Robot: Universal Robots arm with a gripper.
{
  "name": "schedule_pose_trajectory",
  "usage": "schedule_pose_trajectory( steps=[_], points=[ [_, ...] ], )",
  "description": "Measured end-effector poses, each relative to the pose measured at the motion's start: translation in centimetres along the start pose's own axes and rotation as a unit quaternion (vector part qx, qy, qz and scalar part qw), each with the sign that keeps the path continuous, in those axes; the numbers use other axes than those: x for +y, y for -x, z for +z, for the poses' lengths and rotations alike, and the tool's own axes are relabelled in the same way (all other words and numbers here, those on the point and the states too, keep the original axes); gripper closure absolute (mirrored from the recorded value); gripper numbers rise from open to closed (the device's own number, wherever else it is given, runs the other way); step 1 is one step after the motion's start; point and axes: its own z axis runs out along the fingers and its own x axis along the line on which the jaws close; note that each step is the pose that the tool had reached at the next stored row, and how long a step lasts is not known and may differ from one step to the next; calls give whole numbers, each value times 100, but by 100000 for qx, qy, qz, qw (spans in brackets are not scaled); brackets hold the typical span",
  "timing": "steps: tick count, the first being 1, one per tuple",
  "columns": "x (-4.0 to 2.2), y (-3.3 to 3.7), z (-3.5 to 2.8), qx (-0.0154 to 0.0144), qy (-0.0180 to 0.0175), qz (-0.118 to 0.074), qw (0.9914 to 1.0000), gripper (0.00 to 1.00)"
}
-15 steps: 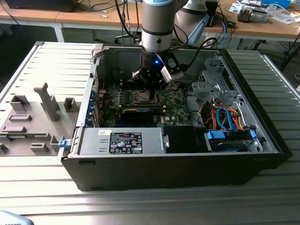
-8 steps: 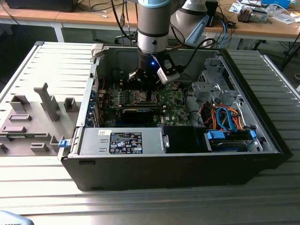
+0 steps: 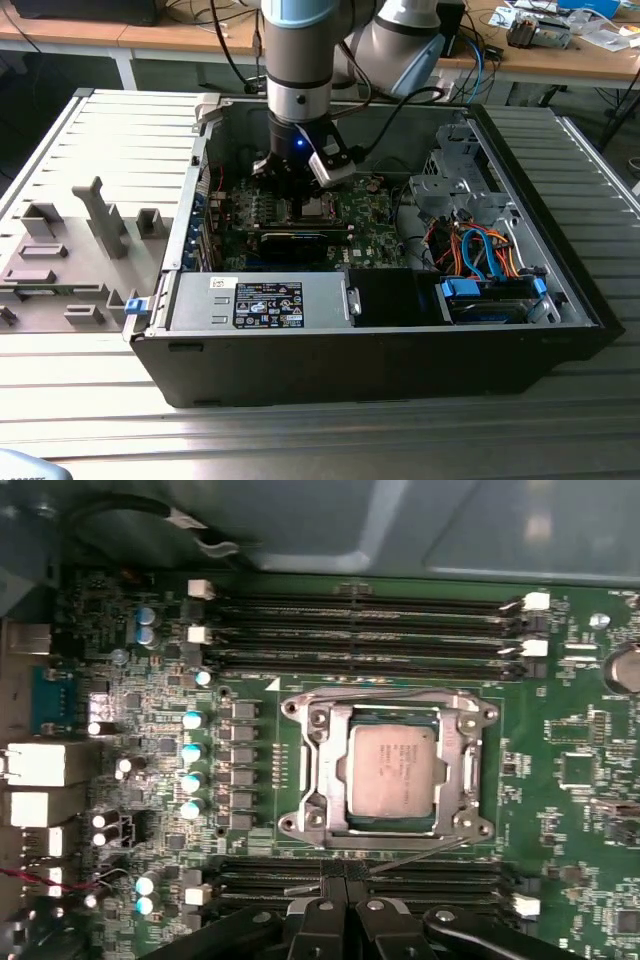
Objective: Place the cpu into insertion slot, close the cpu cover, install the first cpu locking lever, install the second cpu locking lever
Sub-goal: 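Install the second cpu locking lever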
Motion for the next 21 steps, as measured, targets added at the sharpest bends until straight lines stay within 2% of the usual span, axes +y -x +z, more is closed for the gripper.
schedule_pose_trajectory(
  steps=[7,11,17,21],
  points=[
    [-30,-140,28,-33,543,-454,99997,89],
    [-44,-151,59,-50,609,-1739,99983,89],
    [-38,-157,112,-127,1404,-4255,99899,89],
    [-35,-167,182,-149,1485,-5544,99835,89]
  ],
)
